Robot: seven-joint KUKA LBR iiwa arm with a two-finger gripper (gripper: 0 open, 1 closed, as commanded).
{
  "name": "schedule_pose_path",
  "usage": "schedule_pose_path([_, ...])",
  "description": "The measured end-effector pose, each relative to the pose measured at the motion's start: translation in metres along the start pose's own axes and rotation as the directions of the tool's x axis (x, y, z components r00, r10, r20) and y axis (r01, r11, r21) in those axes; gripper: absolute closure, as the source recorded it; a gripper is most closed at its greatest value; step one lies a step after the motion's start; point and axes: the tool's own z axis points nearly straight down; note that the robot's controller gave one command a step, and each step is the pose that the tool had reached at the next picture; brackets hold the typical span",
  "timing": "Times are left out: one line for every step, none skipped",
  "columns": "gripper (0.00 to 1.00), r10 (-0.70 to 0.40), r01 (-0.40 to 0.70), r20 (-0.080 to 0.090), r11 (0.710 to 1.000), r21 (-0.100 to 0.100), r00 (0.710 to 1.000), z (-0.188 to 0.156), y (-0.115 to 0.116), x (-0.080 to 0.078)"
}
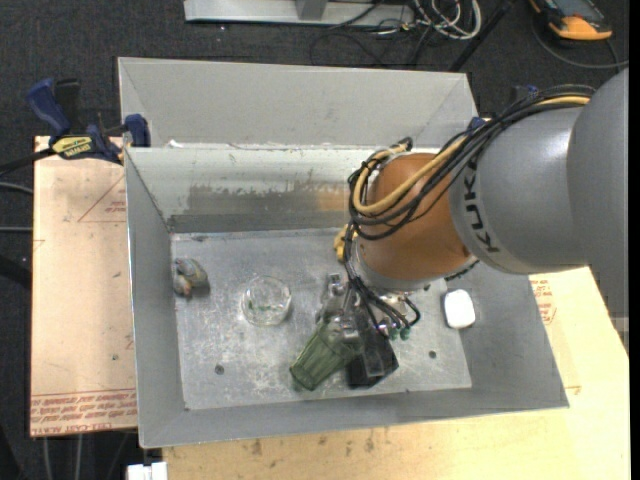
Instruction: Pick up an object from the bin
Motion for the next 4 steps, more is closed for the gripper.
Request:
schedule_pose_path([1.00, 0.000, 0.000, 0.000, 1.000, 0.000, 1.000, 0.0000, 0.0000, 0.0000])
schedule_pose_path([1.00, 0.000, 0.000, 0.000, 1.000, 0.000, 1.000, 0.0000, -0.0001, 0.0000])
schedule_pose_path([1.00, 0.000, 0.000, 0.000, 1.000, 0.000, 1.000, 0.0000, -0.0001, 0.0000])
schedule_pose_path([1.00, 0.000, 0.000, 0.000, 1.000, 0.000, 1.000, 0.0000, -0.0001, 0.0000])
